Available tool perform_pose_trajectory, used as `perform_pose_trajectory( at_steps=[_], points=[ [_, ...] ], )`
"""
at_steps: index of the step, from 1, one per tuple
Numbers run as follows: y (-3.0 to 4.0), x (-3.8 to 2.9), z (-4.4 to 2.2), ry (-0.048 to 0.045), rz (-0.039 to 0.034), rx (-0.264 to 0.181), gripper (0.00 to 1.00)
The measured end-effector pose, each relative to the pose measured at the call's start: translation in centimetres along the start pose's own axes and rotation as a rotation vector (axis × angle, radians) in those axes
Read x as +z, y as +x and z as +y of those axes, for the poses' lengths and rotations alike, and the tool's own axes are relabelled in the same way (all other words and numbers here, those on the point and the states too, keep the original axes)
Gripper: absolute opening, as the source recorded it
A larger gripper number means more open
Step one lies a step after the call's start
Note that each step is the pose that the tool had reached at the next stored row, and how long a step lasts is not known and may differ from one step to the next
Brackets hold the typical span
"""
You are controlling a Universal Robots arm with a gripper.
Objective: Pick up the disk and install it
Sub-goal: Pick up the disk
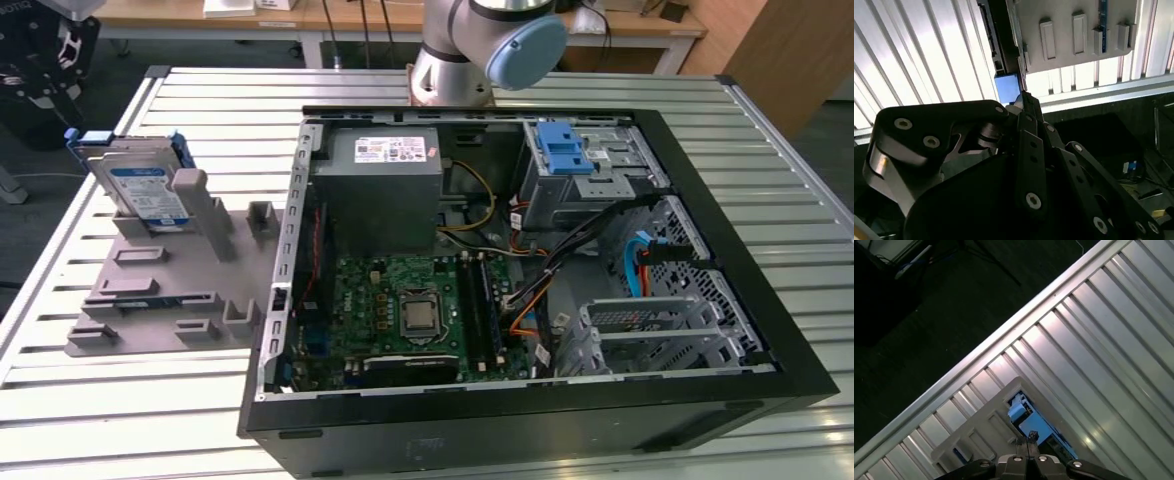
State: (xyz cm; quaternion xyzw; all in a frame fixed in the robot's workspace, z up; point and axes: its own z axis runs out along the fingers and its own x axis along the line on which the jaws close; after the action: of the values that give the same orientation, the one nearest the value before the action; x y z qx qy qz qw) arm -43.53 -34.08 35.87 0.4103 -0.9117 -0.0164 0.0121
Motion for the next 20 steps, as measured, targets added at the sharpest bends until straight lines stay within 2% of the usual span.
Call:
perform_pose_trajectory(
  at_steps=[8,10,14,16,20],
  points=[
    [0.0,0.04,0.0,-0.0003,0.0019,-0.122,0.11],
    [0.0,0.06,0.01,0.0009,-0.0008,-0.147,0.11],
    [0.0,0.08,-0.01,0.0151,-0.0157,-0.172,0.11],
    [-0.01,0.09,-0.01,0.0157,-0.0165,-0.192,0.11],
    [0.0,0.14,0.0,0.0154,-0.0145,-0.262,0.11]
  ],
)
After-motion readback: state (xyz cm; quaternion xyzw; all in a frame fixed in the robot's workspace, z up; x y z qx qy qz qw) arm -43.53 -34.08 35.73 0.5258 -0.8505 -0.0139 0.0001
